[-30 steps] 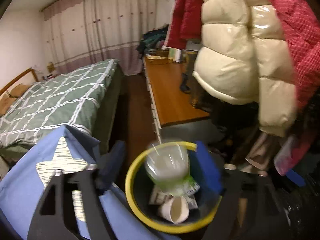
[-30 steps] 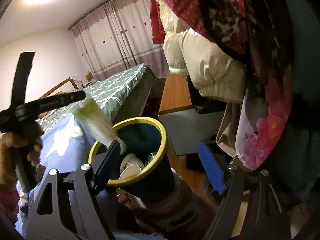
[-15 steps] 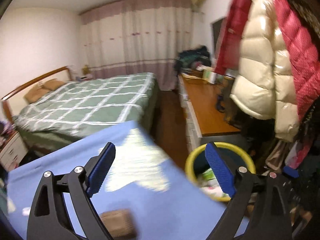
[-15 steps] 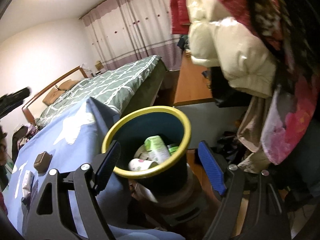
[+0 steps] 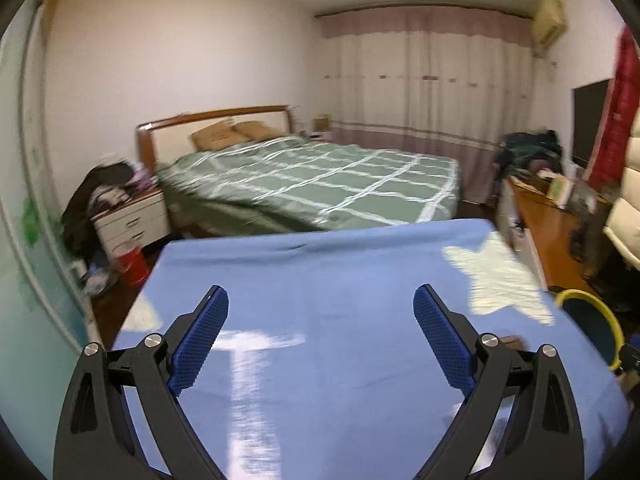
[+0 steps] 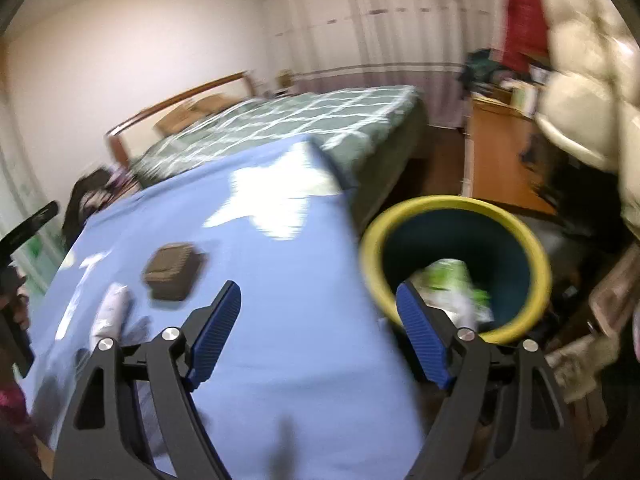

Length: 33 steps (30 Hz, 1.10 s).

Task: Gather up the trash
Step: 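Grasp the white toothpaste tube with the right gripper and lift it, then carry the toothpaste tube into the bin and open the right gripper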

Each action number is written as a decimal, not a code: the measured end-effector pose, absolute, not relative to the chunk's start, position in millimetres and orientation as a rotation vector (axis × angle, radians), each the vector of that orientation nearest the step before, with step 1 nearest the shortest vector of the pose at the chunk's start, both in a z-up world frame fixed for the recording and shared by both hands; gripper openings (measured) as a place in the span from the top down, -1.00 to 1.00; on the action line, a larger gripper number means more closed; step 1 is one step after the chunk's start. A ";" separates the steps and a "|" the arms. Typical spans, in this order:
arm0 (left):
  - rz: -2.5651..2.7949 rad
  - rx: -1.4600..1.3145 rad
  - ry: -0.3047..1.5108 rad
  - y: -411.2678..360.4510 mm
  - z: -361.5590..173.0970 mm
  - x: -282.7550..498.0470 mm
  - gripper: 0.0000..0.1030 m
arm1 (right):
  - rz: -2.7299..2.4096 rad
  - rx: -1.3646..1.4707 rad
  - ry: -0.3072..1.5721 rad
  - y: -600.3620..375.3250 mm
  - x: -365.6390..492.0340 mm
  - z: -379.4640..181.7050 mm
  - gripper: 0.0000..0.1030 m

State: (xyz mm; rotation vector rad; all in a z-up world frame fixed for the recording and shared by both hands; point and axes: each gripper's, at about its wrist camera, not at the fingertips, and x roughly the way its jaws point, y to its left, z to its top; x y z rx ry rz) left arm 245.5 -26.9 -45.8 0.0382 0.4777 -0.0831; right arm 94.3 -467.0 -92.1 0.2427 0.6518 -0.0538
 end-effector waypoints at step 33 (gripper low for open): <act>-0.016 -0.024 0.544 3.0 -78.6 254.6 -0.82 | 0.303 0.048 0.907 -284.4 149.0 -116.9 0.59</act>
